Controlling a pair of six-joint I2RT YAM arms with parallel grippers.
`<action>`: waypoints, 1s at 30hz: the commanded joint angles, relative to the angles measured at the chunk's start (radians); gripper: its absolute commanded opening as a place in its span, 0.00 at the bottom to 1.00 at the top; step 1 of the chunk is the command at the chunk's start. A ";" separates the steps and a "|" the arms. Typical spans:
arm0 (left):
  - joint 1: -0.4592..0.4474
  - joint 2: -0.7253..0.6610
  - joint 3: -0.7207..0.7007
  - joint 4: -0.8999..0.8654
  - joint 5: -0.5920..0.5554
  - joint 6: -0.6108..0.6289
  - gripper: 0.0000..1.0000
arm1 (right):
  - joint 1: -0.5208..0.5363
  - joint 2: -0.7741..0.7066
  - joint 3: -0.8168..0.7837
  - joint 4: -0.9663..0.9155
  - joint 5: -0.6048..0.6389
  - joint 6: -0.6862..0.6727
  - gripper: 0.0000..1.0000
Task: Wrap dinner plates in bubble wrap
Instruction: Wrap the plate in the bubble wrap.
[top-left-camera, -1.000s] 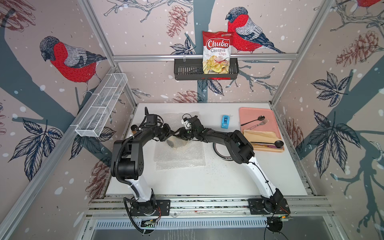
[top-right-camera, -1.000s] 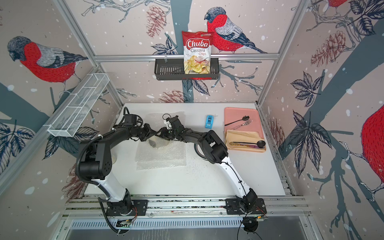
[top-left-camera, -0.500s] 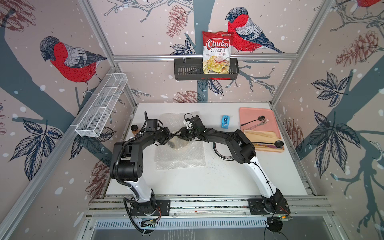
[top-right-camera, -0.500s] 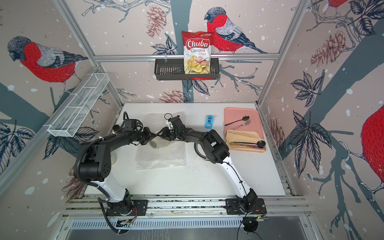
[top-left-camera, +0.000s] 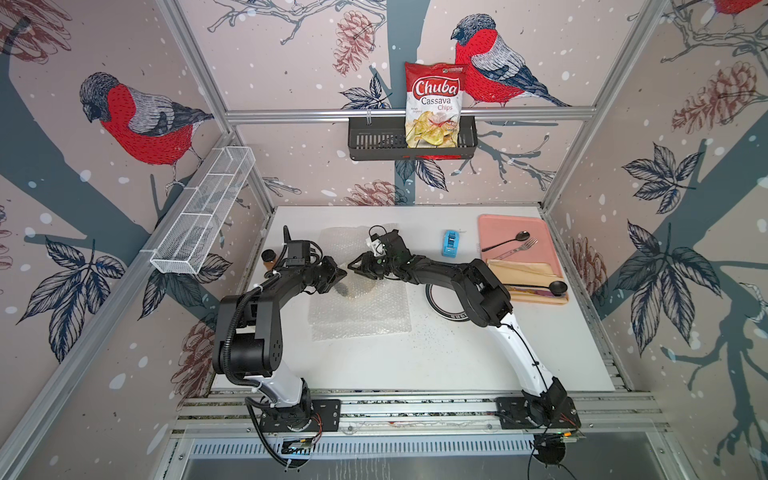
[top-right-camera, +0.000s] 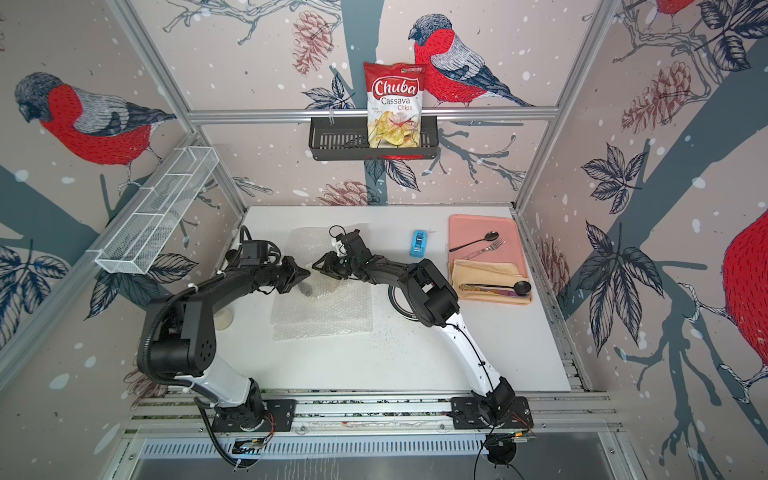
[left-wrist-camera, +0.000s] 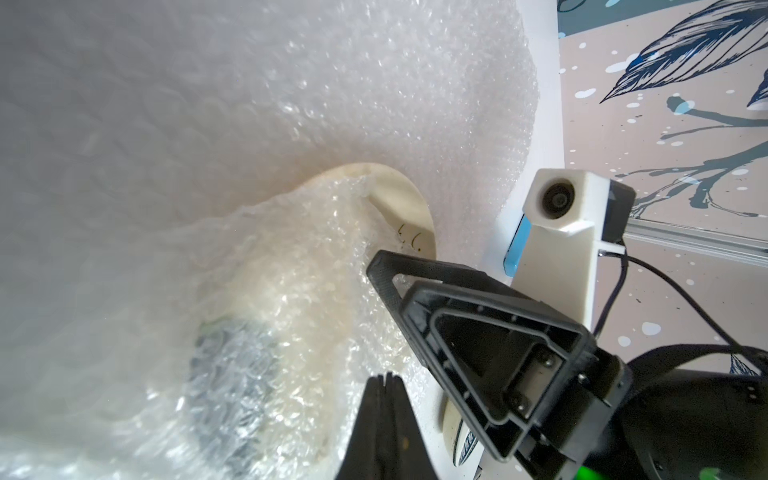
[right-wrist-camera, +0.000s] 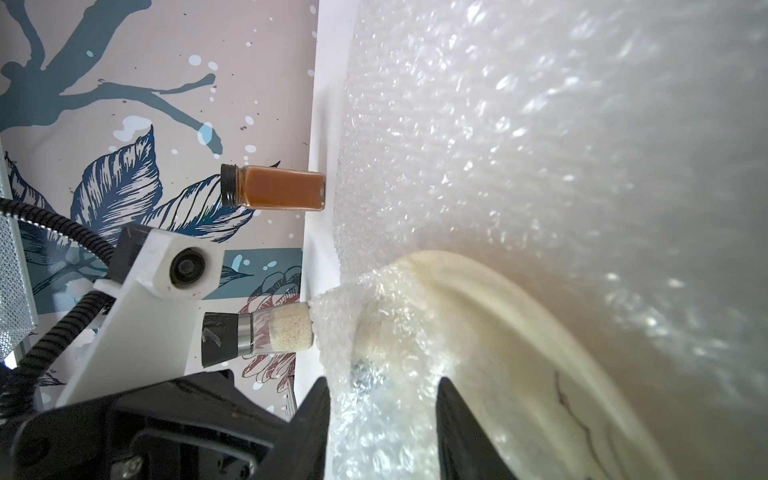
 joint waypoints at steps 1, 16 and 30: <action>-0.023 0.024 -0.001 0.018 0.019 -0.014 0.00 | 0.003 -0.001 0.009 0.024 -0.009 0.016 0.43; -0.033 0.142 -0.017 0.005 -0.153 0.027 0.00 | -0.053 -0.147 -0.098 0.090 -0.009 -0.005 0.48; -0.034 0.131 -0.052 0.015 -0.134 0.026 0.00 | -0.257 -0.194 -0.126 -0.218 0.284 -0.305 0.50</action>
